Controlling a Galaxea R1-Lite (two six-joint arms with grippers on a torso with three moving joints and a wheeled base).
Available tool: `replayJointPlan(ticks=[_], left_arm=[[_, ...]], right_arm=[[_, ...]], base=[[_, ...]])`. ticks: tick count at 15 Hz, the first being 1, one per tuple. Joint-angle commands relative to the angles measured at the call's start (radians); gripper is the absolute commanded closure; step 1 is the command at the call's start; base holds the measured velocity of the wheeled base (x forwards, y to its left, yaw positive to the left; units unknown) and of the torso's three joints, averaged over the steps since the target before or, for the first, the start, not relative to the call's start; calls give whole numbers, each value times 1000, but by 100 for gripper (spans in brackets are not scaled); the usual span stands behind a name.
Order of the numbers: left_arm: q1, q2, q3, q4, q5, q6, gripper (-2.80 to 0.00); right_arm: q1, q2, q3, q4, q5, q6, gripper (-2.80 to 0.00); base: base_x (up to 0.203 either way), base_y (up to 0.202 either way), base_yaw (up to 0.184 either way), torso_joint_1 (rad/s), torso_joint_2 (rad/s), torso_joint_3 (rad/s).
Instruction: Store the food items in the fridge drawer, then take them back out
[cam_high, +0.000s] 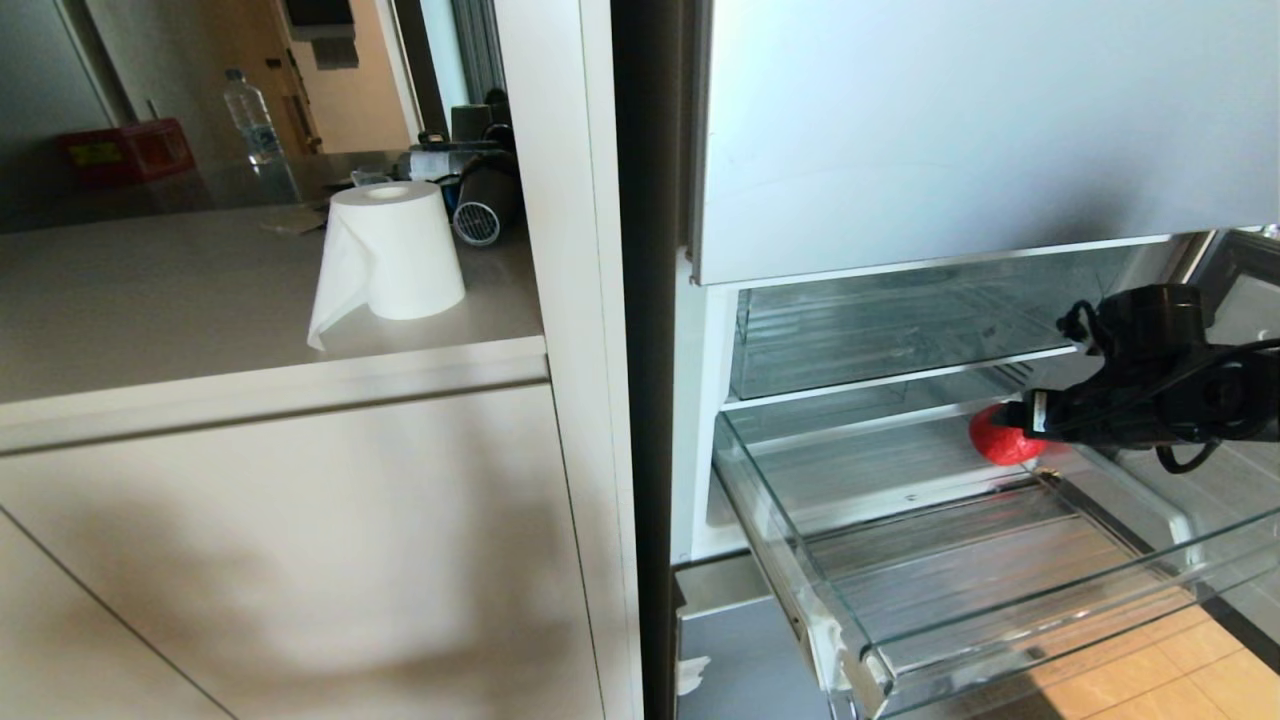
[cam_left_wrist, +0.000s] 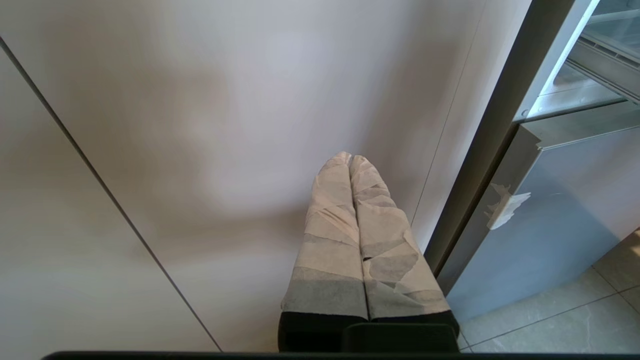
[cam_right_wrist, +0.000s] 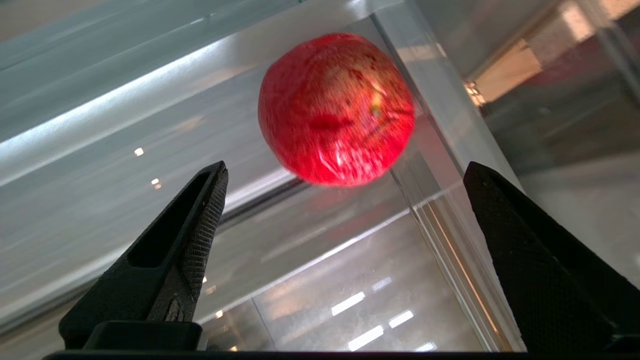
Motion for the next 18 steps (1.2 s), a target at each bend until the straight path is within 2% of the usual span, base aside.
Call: replayJointPlan(ticks=[1, 8, 18], left_arm=[[0, 0, 0, 0, 0, 0, 0], [0, 0, 0, 0, 0, 0, 0], [0, 0, 0, 0, 1, 0, 0]], right_arm=[[1, 48, -26, -1, -1, 1, -280], [3, 120, -101, -4, 15, 12, -280], [7, 141, -140, 0, 27, 13, -280]], base=[[0, 0, 0, 0, 0, 0], [0, 0, 0, 0, 0, 0], [0, 0, 0, 0, 0, 0]])
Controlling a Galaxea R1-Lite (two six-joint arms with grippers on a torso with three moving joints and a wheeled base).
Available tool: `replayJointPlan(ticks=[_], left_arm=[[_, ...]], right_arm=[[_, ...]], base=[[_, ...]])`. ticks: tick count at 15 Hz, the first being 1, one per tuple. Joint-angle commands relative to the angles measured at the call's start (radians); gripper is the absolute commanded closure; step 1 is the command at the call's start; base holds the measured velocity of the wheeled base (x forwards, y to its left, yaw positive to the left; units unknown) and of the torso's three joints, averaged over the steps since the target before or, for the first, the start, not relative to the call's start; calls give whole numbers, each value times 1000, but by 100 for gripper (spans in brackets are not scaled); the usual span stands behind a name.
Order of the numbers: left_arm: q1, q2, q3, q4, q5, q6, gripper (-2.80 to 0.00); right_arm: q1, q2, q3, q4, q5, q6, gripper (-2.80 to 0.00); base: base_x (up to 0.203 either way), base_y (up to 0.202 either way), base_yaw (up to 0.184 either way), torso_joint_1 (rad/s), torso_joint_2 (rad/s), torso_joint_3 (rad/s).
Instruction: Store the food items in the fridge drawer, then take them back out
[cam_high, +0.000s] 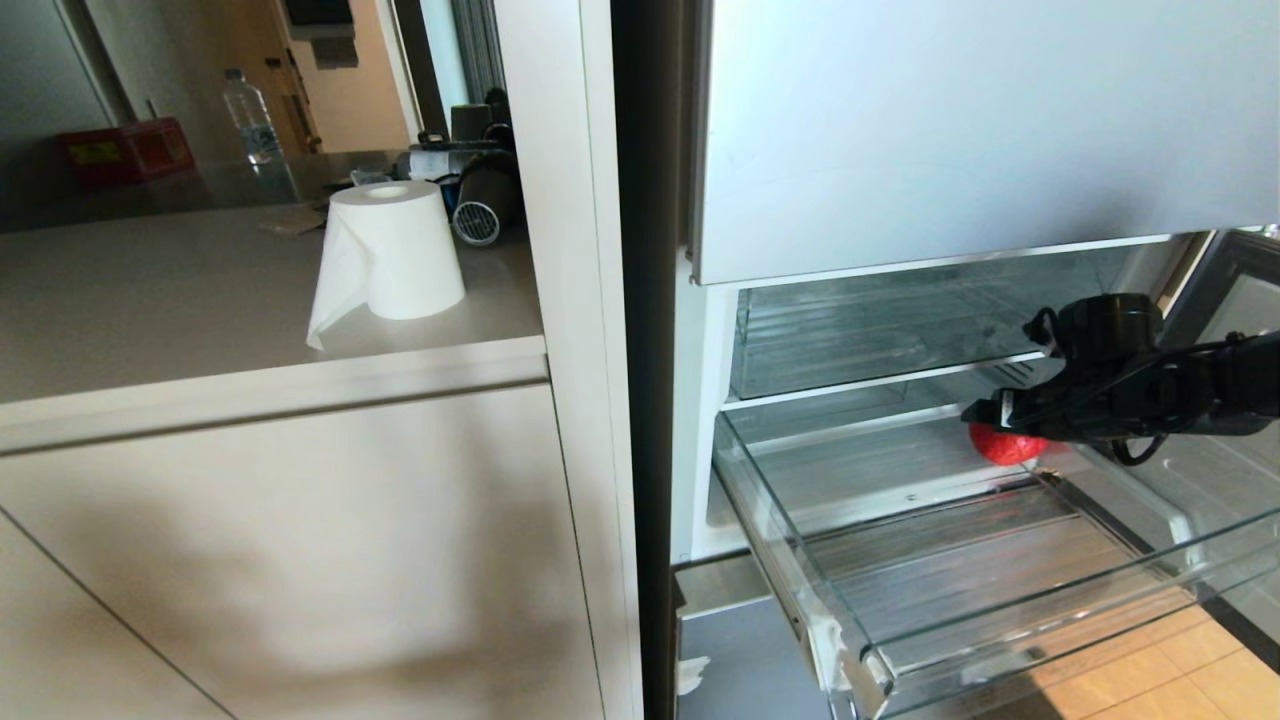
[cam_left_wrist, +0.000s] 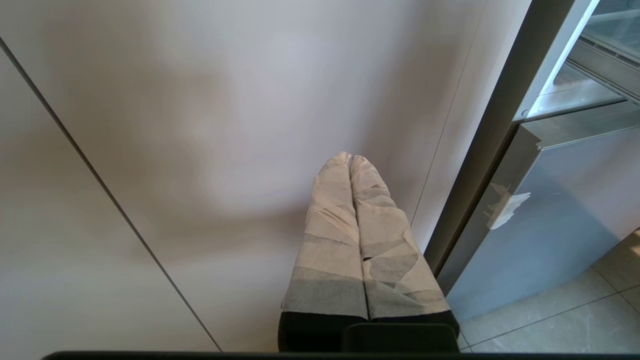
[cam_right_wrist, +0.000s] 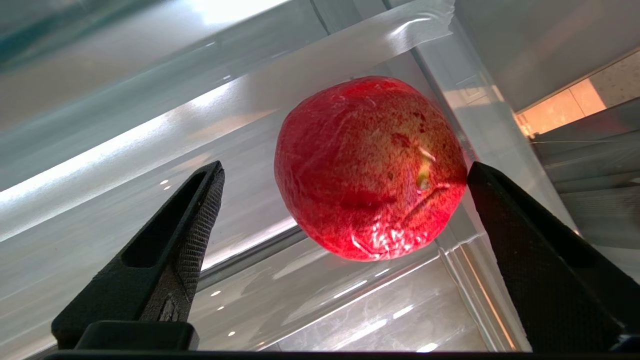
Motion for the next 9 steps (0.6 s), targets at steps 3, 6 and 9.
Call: replayJointPlan(ticks=[3, 6, 9], left_arm=[[0, 0, 0, 0, 0, 0, 0], [0, 0, 0, 0, 1, 0, 0], [0, 0, 0, 0, 0, 0, 0]], right_arm=[[0, -28, 13, 0, -1, 4, -280], [-2, -63, 43, 1, -5, 6, -280], [-6, -45, 42, -1, -5, 6, -280]], base=[[0, 0, 0, 0, 0, 0], [0, 0, 0, 0, 0, 0], [0, 0, 0, 0, 0, 0]])
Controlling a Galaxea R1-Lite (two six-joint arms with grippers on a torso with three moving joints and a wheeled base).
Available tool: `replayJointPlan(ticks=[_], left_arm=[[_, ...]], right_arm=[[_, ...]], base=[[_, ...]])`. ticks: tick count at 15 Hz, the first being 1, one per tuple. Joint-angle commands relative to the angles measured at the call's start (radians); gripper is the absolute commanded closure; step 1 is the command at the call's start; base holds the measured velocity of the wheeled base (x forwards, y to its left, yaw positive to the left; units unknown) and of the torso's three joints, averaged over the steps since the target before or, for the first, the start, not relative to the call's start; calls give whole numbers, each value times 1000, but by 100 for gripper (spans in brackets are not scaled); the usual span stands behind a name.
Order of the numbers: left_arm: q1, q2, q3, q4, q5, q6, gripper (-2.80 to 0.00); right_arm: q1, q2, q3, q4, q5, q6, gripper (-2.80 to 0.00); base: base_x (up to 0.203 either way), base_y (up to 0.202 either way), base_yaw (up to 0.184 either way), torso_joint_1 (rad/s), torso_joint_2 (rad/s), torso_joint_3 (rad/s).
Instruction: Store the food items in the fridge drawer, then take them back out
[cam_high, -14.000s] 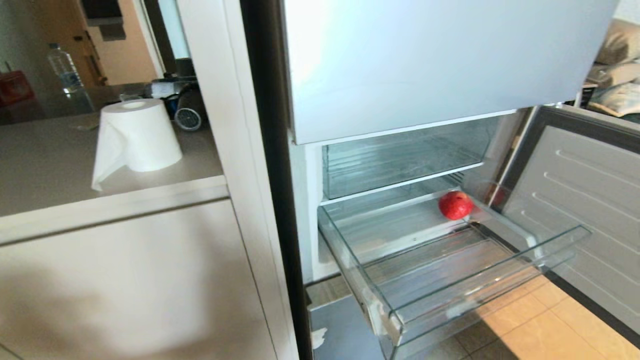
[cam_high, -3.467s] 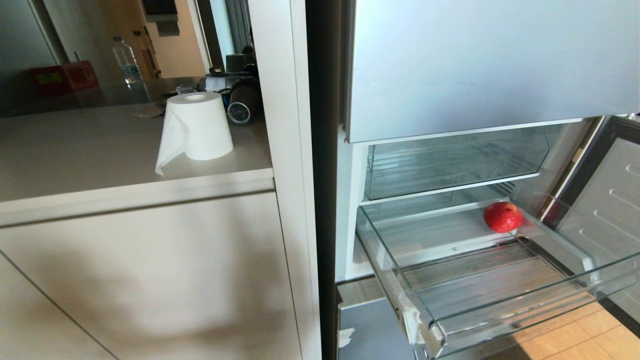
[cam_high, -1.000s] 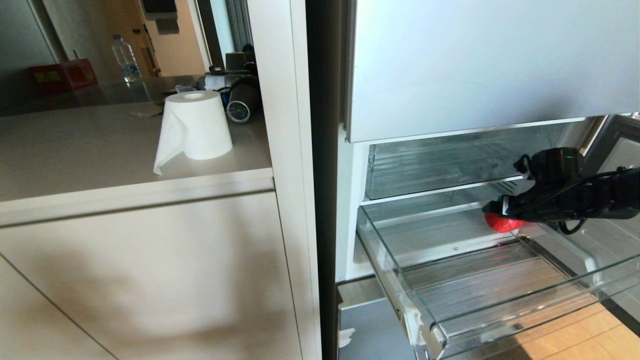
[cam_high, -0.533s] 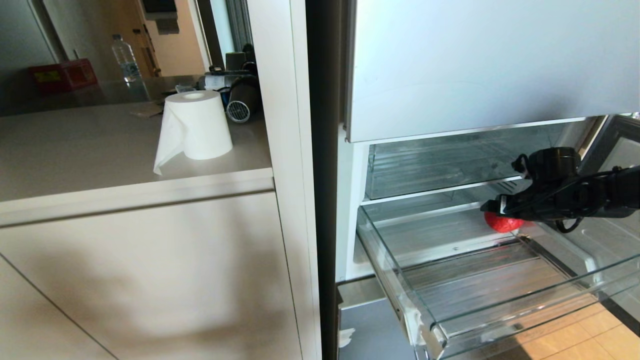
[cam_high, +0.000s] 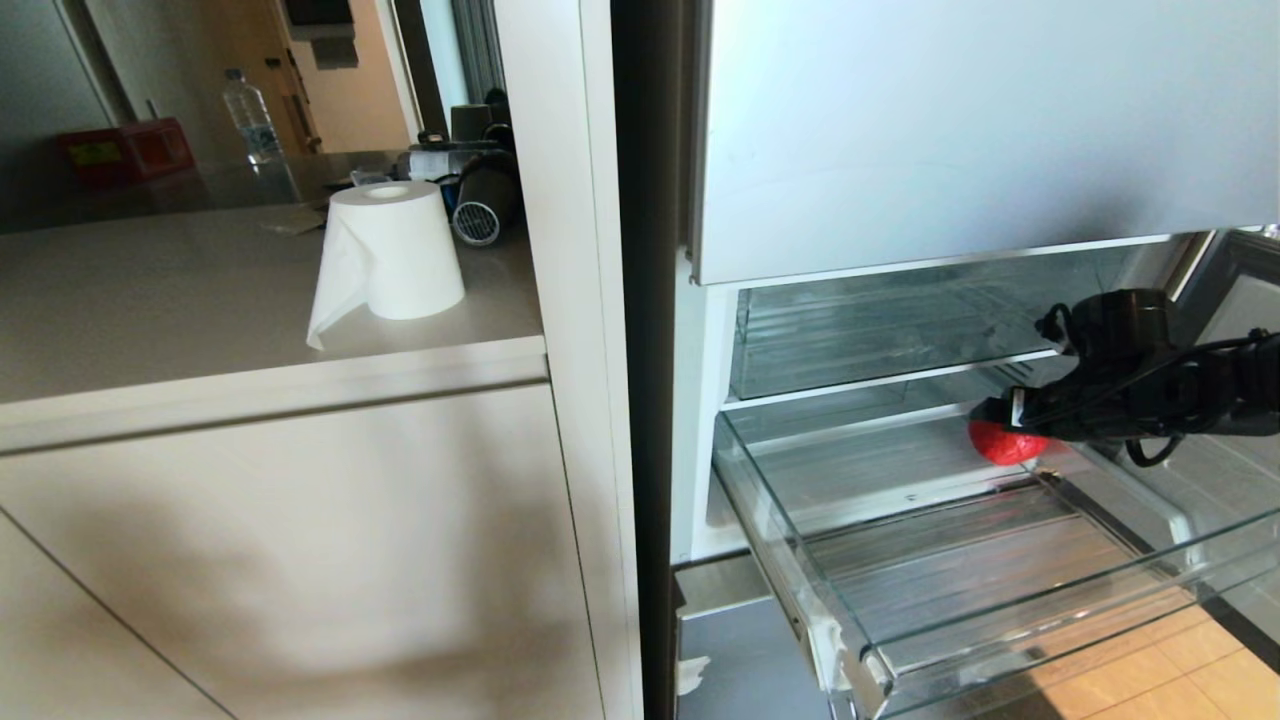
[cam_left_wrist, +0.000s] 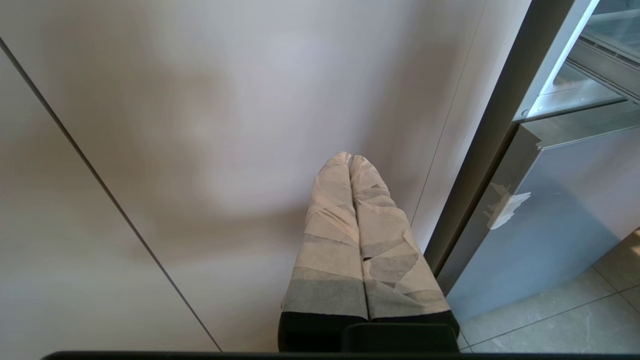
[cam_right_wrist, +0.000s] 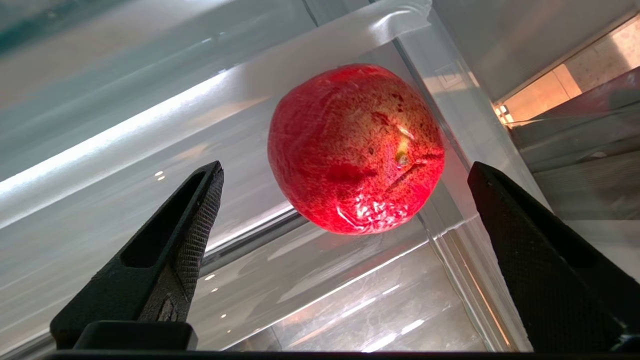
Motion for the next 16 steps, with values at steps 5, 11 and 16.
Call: replayJointPlan(ticks=[5, 11, 16], left_arm=[[0, 0, 0, 0, 1, 0, 0], [0, 0, 0, 0, 1, 0, 0], [0, 0, 0, 0, 0, 0, 0]], right_arm=[[1, 40, -25, -2, -1, -1, -280], [-1, 63, -33, -3, 4, -5, -280], [-1, 79, -36, -2, 7, -5, 0]], base=[[0, 0, 0, 0, 0, 0], [0, 0, 0, 0, 0, 0], [0, 0, 0, 0, 0, 0]])
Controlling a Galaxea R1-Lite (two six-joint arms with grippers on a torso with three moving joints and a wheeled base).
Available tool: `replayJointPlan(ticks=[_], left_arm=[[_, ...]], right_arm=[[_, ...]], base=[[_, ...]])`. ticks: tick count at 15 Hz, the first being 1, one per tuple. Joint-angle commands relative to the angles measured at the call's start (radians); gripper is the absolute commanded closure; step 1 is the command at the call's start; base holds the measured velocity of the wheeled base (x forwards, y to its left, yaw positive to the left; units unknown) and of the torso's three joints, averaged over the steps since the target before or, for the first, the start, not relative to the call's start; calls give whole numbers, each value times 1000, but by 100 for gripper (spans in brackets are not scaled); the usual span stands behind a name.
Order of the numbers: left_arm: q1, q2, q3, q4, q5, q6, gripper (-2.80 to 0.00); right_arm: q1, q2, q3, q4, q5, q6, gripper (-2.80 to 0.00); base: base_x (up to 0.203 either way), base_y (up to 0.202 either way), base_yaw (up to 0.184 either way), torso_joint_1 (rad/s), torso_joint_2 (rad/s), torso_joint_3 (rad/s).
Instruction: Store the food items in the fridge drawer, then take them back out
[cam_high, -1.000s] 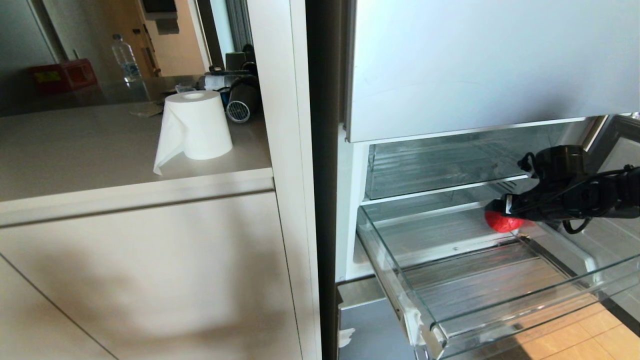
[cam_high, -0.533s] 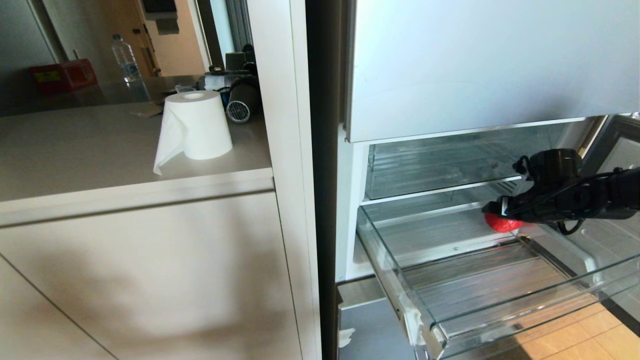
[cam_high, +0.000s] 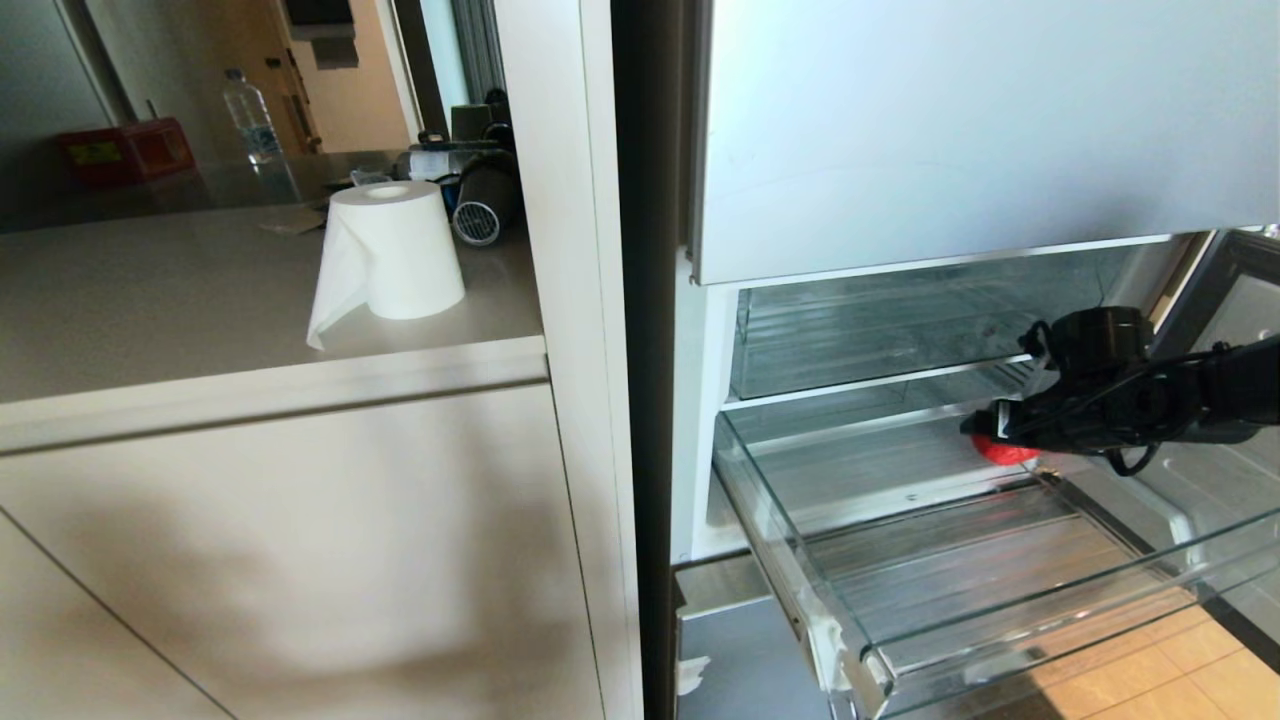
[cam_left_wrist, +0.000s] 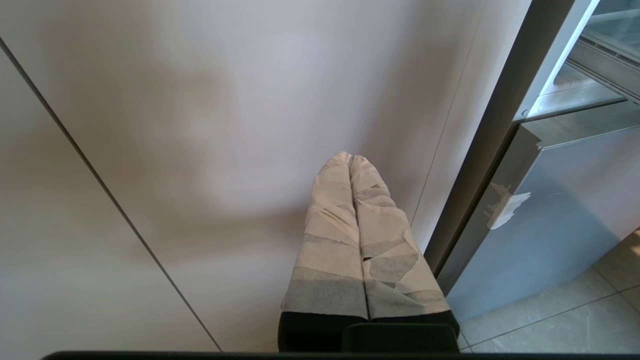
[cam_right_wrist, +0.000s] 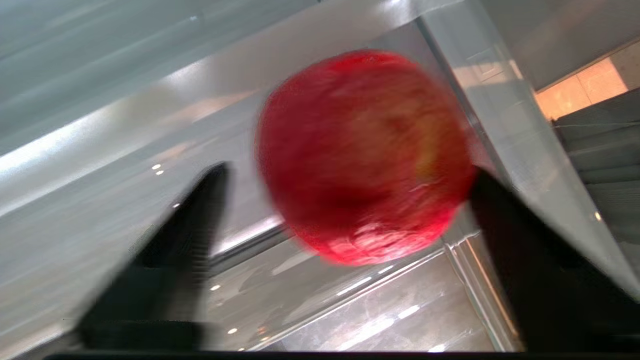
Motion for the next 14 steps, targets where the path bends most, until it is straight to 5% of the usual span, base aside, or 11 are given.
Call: replayJointPlan(ticks=[1, 9, 14], left_arm=[[0, 0, 0, 0, 0, -1, 0], [0, 0, 0, 0, 0, -1, 0], [0, 0, 0, 0, 0, -1, 0]], right_arm=[[0, 4, 1, -2, -2, 2, 0], [0, -82, 38, 0, -2, 37, 0], [1, -390, 257, -28, -1, 40, 0]], base=[[0, 0, 0, 0, 0, 0], [0, 0, 0, 0, 0, 0], [0, 0, 0, 0, 0, 0]])
